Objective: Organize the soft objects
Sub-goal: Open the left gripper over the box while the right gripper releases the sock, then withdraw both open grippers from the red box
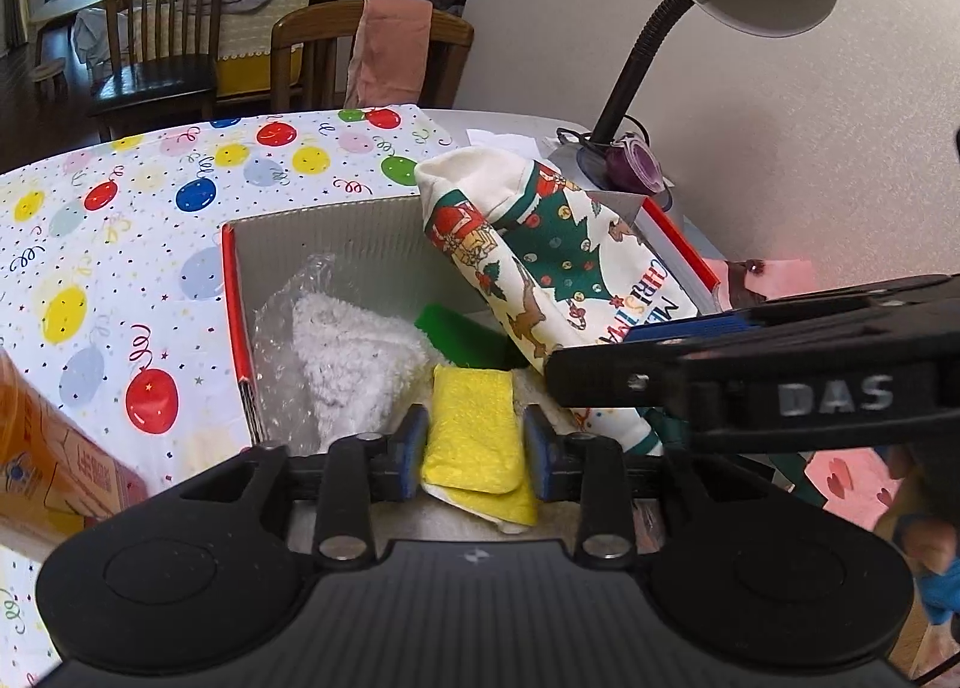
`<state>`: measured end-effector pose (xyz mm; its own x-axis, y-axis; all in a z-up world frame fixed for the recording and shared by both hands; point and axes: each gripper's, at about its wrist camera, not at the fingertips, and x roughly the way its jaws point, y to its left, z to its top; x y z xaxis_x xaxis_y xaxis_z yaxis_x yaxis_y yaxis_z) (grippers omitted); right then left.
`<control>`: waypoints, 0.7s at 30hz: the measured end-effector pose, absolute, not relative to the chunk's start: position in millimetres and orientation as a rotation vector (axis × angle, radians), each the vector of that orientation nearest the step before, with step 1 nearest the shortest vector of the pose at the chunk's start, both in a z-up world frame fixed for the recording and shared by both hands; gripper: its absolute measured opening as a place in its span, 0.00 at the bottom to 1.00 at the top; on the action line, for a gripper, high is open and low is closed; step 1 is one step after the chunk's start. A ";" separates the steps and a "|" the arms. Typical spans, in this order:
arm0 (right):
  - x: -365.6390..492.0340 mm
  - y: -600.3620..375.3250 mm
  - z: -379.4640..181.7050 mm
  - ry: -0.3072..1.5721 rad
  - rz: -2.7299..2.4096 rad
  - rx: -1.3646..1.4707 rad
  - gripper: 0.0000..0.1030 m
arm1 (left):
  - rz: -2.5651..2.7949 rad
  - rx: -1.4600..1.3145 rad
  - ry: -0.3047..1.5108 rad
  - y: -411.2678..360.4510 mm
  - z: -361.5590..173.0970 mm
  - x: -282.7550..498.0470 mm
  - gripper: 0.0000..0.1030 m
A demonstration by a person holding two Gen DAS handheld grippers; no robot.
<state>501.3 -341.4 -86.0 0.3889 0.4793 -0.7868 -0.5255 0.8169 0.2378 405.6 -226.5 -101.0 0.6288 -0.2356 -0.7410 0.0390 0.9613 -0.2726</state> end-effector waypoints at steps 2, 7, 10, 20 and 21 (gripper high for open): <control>497.2 -347.7 -82.0 0.972 0.644 -0.041 0.50 | -0.160 -0.240 0.873 -227.2 -100.2 402.5 0.70; 484.6 -366.0 -75.6 0.958 0.640 -0.002 0.57 | -0.169 -0.233 0.823 -229.0 -92.4 387.5 0.74; 474.3 -374.3 -69.9 0.942 0.630 0.020 0.61 | -0.179 -0.225 0.806 -227.8 -86.3 377.5 0.74; 419.4 -378.6 -44.5 0.824 0.594 0.057 0.73 | -0.214 -0.217 0.738 -200.5 -56.5 337.8 0.74; 413.6 -377.1 -42.4 0.811 0.590 0.060 0.74 | -0.219 -0.219 0.726 -196.5 -52.8 332.7 0.74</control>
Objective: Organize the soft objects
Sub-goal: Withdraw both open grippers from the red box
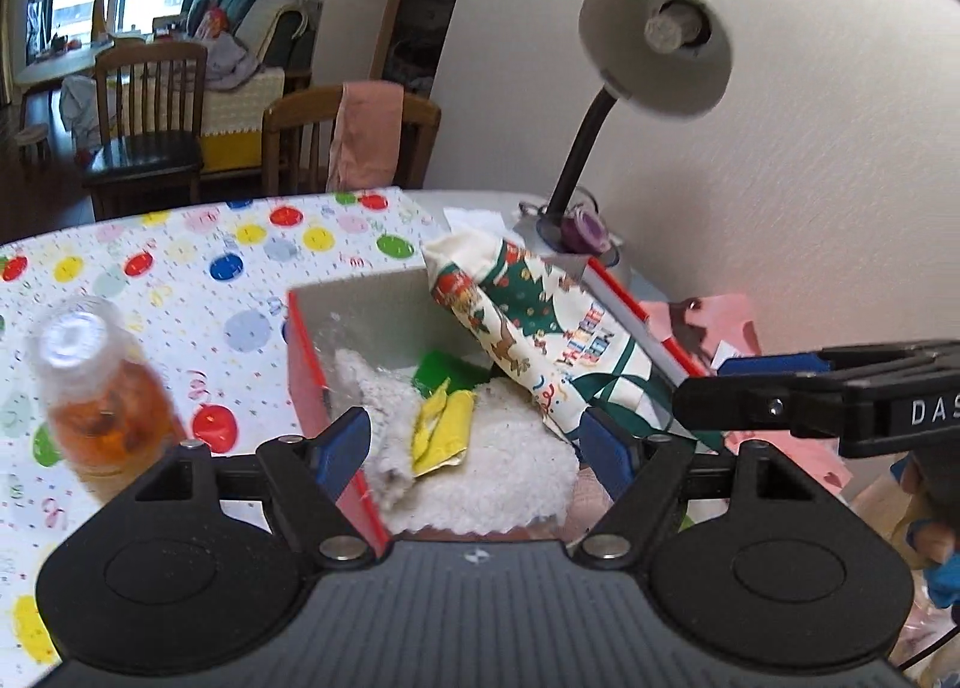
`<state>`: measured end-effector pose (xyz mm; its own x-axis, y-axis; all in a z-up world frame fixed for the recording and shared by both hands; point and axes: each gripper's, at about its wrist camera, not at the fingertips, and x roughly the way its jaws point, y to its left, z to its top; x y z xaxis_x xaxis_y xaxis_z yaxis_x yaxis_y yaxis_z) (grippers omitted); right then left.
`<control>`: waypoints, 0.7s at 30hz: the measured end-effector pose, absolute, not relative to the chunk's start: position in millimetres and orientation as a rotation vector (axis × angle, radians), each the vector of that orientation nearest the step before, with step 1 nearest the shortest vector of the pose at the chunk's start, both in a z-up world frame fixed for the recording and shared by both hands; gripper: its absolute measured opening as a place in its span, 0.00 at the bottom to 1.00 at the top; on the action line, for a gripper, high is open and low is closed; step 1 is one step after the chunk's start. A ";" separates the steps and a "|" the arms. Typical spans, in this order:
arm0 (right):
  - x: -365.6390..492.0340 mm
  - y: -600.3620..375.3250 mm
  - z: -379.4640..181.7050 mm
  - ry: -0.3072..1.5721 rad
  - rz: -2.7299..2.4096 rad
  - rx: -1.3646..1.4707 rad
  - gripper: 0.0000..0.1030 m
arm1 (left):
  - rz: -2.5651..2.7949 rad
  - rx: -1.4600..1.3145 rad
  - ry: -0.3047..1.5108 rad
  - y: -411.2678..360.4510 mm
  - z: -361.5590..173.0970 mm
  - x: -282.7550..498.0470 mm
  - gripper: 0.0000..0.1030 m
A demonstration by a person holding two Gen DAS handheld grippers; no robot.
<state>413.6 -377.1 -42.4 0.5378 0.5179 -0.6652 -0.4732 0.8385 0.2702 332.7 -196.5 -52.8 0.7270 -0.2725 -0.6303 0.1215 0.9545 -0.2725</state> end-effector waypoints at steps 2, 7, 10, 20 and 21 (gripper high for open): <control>402.0 -373.4 -38.0 0.786 0.585 0.067 0.76 | -0.224 -0.220 0.704 -189.1 -45.0 322.2 0.74; 372.6 -362.2 -27.8 0.719 0.573 0.072 0.79 | -0.237 -0.203 0.666 -173.2 -29.1 296.2 0.74; 353.9 -355.1 -24.3 0.682 0.569 0.074 0.82 | -0.252 -0.194 0.650 -163.9 -22.0 280.8 0.82; 300.6 -332.9 -17.6 0.571 0.522 0.081 0.90 | -0.245 -0.176 0.618 -131.0 -6.4 238.3 0.82; 295.8 -330.8 -16.8 0.558 0.518 0.079 0.91 | -0.242 -0.176 0.618 -128.3 -6.0 235.2 0.82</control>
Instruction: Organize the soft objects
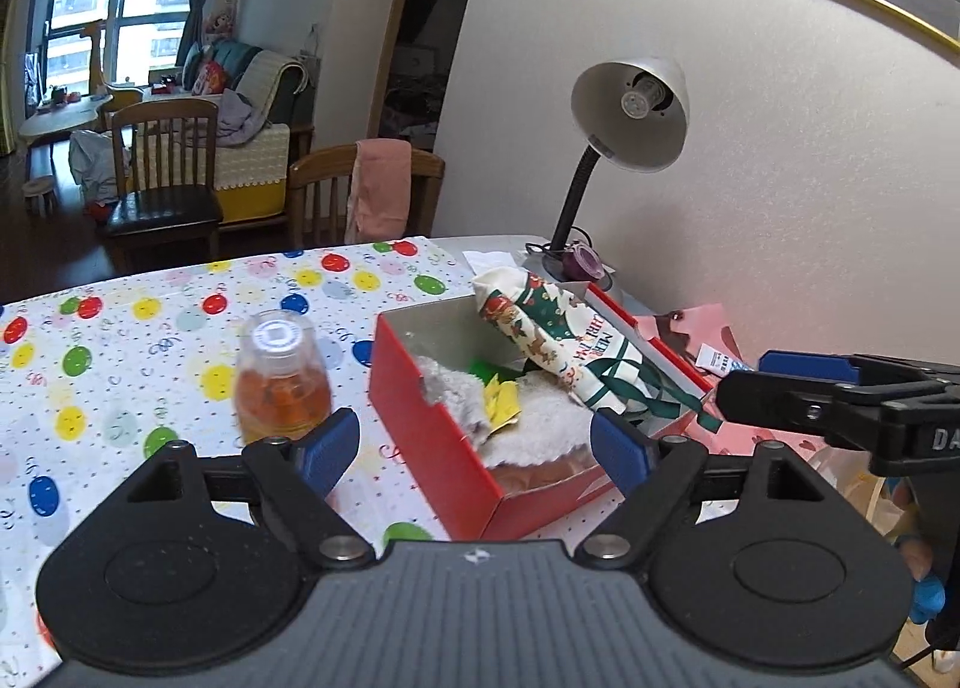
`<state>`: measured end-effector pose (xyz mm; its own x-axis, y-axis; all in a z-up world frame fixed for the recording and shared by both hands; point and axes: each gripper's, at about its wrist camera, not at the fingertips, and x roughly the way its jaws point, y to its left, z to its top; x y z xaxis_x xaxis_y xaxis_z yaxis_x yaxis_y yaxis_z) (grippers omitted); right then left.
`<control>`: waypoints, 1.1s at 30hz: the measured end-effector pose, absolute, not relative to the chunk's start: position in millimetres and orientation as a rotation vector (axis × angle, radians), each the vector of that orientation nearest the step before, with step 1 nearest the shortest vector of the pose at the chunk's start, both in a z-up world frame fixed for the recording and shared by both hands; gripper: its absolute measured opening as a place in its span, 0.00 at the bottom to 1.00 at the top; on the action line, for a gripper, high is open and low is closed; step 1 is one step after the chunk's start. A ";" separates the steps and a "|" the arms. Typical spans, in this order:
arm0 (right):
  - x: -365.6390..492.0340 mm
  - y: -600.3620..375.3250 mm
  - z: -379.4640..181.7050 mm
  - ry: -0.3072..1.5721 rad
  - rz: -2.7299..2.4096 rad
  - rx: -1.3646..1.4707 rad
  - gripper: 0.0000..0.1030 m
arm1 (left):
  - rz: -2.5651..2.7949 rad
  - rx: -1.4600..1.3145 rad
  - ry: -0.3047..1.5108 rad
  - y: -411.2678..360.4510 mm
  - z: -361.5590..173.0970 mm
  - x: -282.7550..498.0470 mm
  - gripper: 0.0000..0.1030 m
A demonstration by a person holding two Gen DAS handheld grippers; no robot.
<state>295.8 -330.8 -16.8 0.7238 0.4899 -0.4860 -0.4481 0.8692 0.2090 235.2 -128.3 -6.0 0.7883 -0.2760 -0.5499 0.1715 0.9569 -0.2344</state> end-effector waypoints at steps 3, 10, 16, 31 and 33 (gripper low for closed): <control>281.0 -323.0 -15.6 0.515 0.508 0.060 0.96 | -0.236 -0.173 0.614 -121.6 -4.4 226.0 0.82; 253.9 -305.7 -12.3 0.435 0.512 0.031 1.00 | -0.232 -0.147 0.609 -113.0 -1.3 203.5 0.87; 243.6 -304.4 -16.7 0.427 0.487 0.076 1.00 | -0.246 -0.166 0.601 -106.3 3.0 189.8 0.95; 229.7 -305.6 -28.2 0.418 0.427 0.106 1.00 | -0.255 -0.156 0.551 -104.0 3.0 172.4 1.00; 228.6 -305.6 -27.3 0.415 0.422 0.110 1.00 | -0.260 -0.151 0.542 -104.8 3.8 169.2 1.00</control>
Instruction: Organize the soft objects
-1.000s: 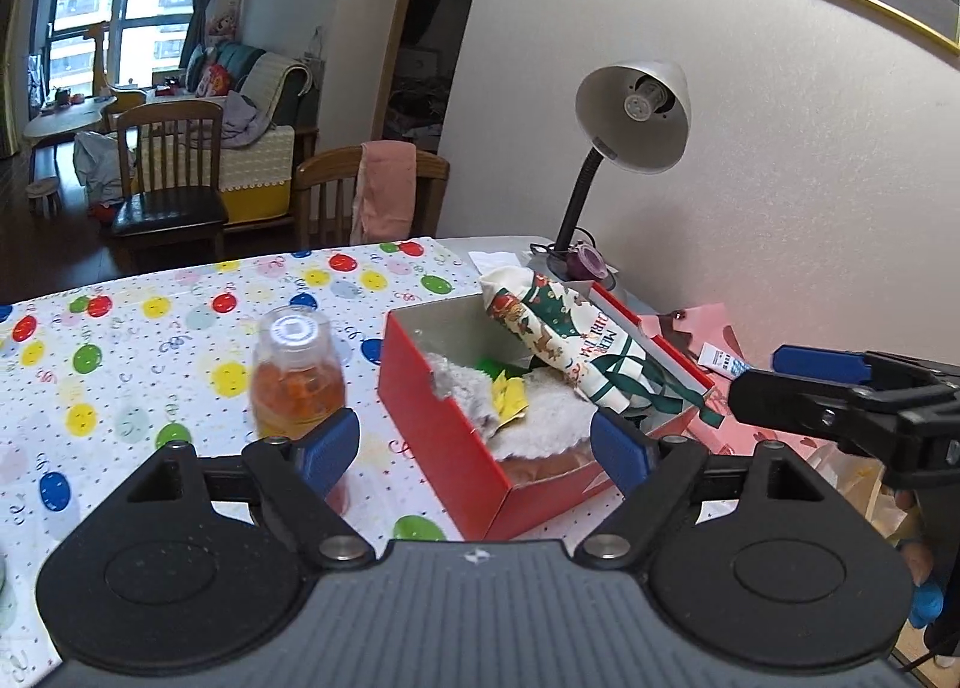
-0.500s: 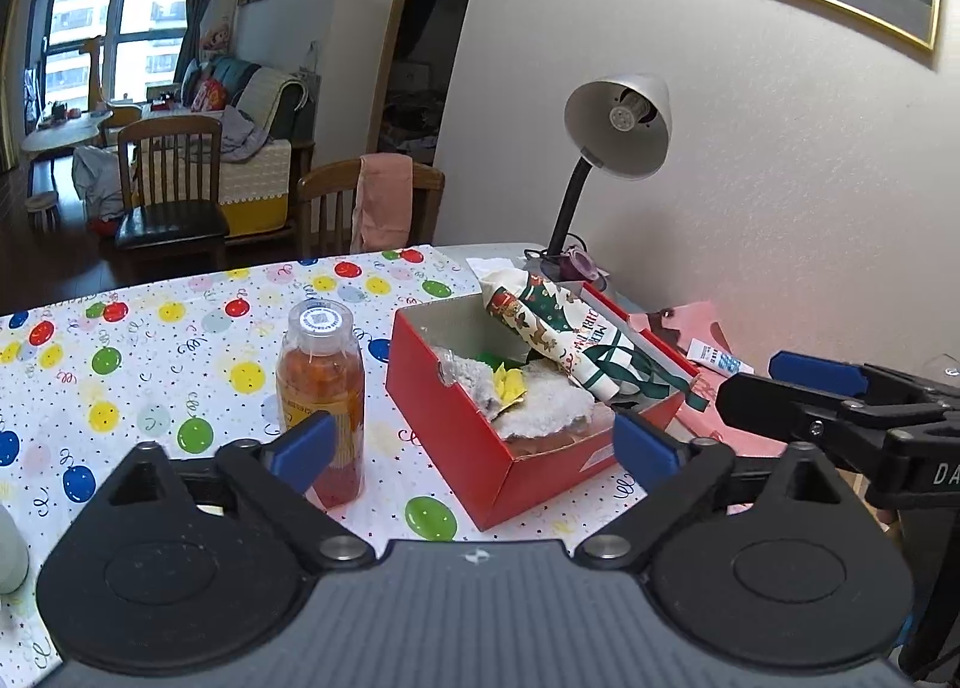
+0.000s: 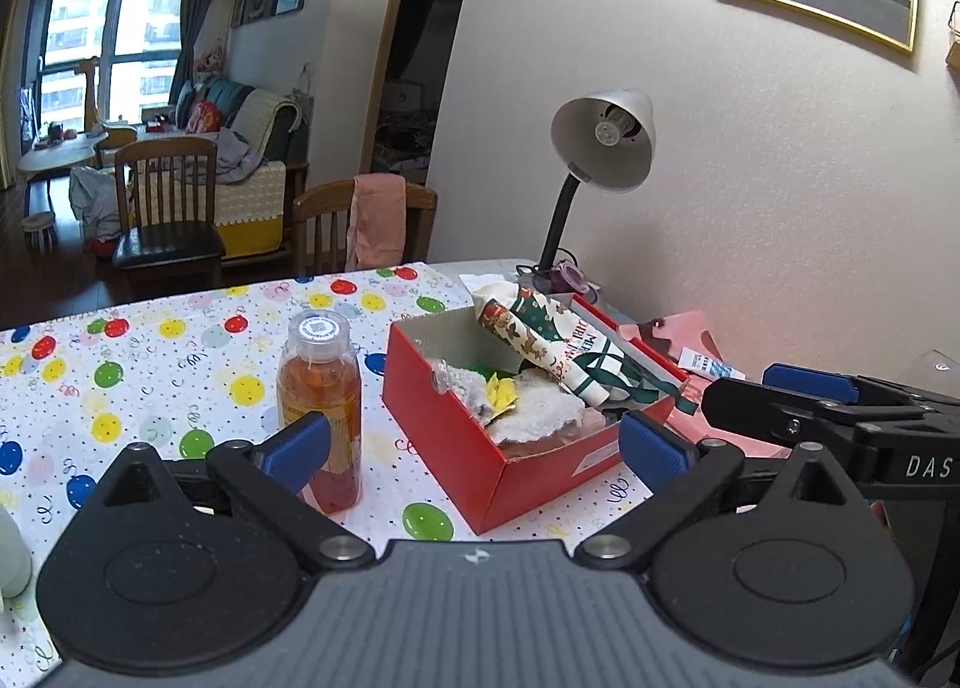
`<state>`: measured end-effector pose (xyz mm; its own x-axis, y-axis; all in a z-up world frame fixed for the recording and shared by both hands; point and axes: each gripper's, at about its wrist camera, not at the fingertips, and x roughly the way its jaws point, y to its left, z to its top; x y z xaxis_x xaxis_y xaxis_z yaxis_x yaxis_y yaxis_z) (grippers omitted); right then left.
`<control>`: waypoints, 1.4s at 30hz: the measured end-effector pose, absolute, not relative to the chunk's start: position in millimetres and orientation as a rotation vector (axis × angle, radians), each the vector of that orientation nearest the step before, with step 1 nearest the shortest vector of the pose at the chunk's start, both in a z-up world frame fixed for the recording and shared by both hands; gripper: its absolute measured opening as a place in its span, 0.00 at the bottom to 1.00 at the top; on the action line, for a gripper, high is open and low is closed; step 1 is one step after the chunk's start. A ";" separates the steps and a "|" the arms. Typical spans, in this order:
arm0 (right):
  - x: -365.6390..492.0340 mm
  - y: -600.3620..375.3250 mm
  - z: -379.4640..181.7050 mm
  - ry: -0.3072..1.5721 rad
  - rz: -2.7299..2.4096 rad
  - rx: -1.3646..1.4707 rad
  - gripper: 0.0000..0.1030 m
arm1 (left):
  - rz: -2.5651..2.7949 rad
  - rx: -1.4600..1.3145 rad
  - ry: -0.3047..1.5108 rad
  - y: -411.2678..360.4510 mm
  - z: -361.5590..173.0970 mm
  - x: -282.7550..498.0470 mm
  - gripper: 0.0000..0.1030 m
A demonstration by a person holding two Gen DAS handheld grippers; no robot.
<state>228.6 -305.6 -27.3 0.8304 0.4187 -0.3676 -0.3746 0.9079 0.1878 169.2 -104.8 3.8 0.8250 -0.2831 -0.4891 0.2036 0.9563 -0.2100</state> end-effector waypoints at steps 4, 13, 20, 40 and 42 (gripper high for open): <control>226.4 -304.6 -28.4 0.412 0.419 0.099 1.00 | -0.251 -0.158 0.524 -103.4 5.6 164.6 1.00; 224.0 -300.6 -28.4 0.418 0.420 0.100 1.00 | -0.241 -0.142 0.489 -103.1 8.8 153.5 1.00; 224.4 -299.8 -28.8 0.417 0.423 0.099 1.00 | -0.234 -0.141 0.489 -102.9 9.1 151.1 1.00; 219.3 -296.8 -36.8 0.430 0.406 0.085 1.00 | -0.224 -0.129 0.485 -102.4 6.8 148.4 1.00; 219.3 -296.2 -37.3 0.434 0.406 0.087 1.00 | -0.222 -0.129 0.486 -101.8 6.9 147.9 1.00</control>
<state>219.3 -296.2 -37.3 0.8287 0.4004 -0.3912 -0.3639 0.9164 0.1670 147.9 -101.8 6.9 0.8607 -0.2411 -0.4484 0.1802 0.9680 -0.1747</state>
